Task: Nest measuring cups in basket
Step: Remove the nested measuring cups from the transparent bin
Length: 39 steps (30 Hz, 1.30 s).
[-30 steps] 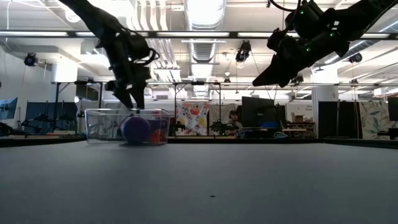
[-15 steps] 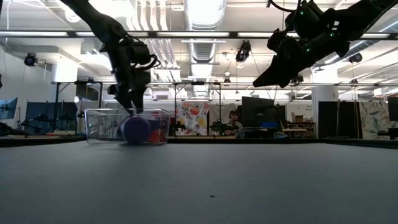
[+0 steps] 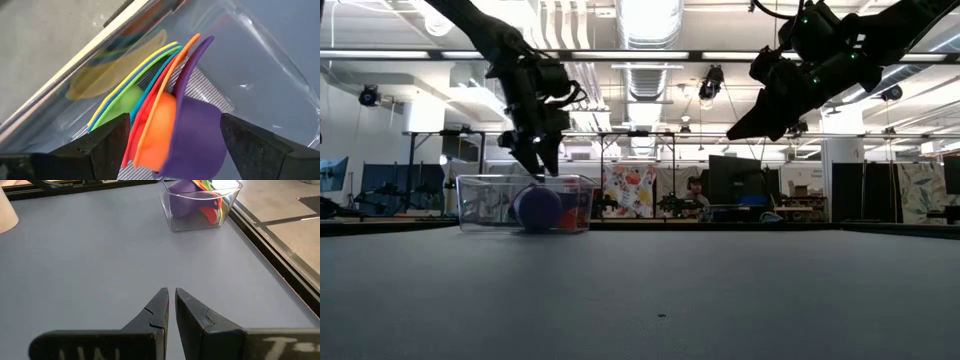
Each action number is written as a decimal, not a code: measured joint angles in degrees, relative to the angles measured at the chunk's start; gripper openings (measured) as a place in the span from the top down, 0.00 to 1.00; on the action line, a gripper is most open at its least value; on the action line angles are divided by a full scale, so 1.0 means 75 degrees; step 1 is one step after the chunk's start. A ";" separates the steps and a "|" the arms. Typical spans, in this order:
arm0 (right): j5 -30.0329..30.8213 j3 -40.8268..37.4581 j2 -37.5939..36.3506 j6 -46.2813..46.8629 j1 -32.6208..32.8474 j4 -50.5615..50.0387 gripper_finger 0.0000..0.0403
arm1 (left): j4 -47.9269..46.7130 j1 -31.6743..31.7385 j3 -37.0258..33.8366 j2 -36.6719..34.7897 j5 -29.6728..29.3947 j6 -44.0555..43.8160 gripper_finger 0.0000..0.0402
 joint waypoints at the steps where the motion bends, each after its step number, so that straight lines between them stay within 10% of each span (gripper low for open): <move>1: 0.0000 0.0000 0.0000 0.0001 0.0000 0.0000 0.94 | -0.0006 -0.0078 0.0038 0.0000 -0.0101 -0.0044 0.27; 17: -0.0001 0.0000 0.0000 -0.0078 0.0000 -0.0017 0.94 | 0.0376 -0.1826 0.0384 0.0068 -0.1602 -0.1324 0.27; 39: -0.0032 -0.0001 0.0000 -0.0009 0.0009 -0.0058 0.94 | -0.1124 -0.1618 0.2480 0.1486 -0.2343 -0.0462 0.35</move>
